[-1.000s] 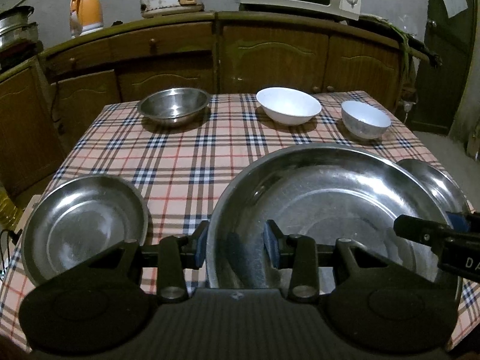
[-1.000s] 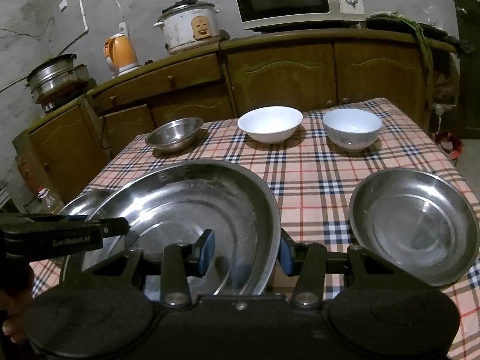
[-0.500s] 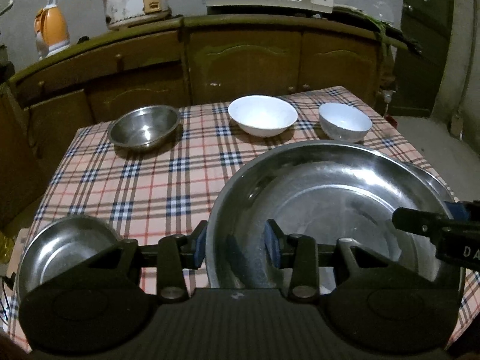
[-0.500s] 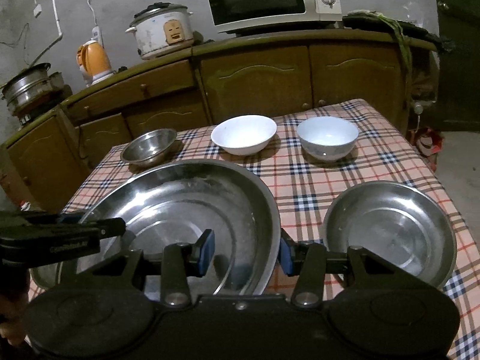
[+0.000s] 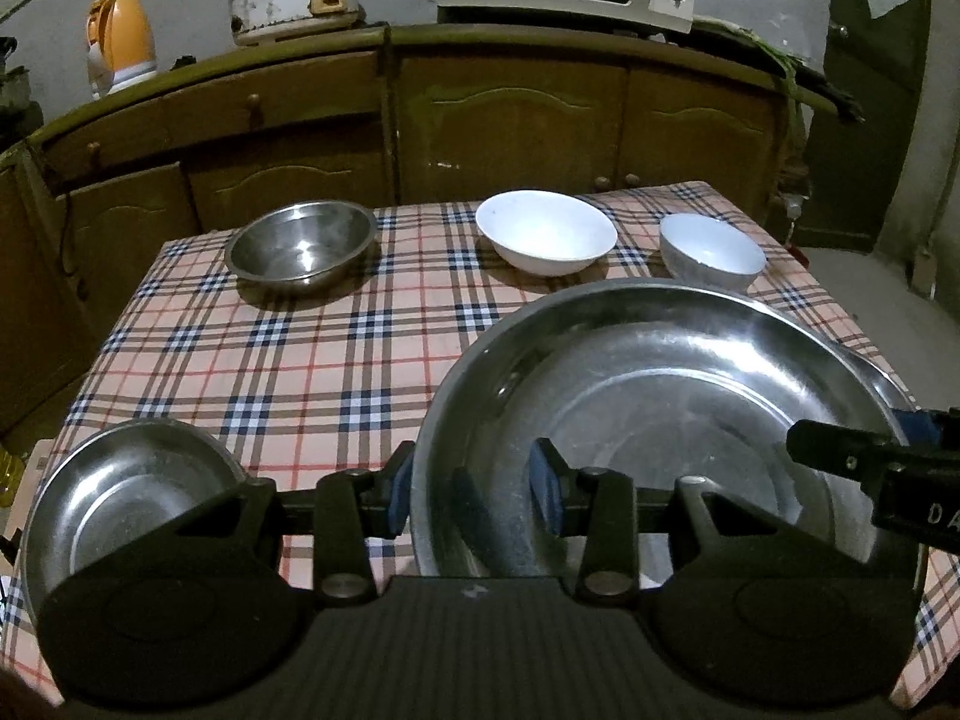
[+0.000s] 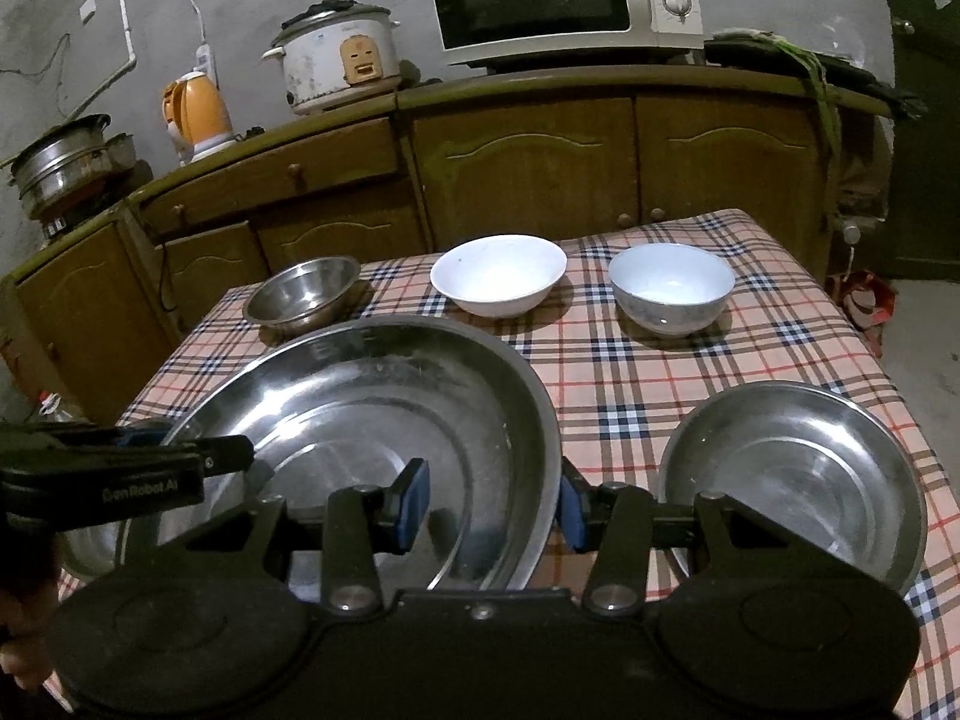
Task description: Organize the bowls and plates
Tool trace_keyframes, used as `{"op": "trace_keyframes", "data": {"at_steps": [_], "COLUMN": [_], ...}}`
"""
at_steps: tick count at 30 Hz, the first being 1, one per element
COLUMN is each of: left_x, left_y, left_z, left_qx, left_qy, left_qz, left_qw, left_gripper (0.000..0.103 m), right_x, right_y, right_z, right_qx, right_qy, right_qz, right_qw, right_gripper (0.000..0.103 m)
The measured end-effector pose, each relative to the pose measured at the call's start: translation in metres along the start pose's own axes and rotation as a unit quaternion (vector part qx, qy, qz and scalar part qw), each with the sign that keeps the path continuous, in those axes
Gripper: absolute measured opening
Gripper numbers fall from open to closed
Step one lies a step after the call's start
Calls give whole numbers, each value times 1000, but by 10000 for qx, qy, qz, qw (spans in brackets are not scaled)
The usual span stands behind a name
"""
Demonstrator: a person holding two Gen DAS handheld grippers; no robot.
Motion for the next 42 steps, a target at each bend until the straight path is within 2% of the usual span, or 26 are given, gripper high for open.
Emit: {"op": "trace_keyframes", "data": {"at_steps": [11, 42], "left_x": [9, 43], "left_y": [0, -8], "left_z": [-1, -4], "left_qx": [-21, -94], "left_qy": [62, 164], "left_qz": [19, -242], "left_qw": [10000, 9995], "left_gripper": [40, 41], "right_x": [14, 56], "right_y": [-1, -9], "right_z": [2, 12], "right_qx": [-39, 67], "right_qy": [25, -13], "right_qz": [-21, -291], "right_qw": [10000, 9996], "right_gripper": [56, 56]}}
Point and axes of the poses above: each gripper's, at about its wrist camera, not at the fingertips, and x roughly the way its jaws point, z to its right, y to its top, the point moved 1 cm from there along x, roughly the way its jaws point, and after that the axes turned 2 degrees about -x, right-handed, at the moved point
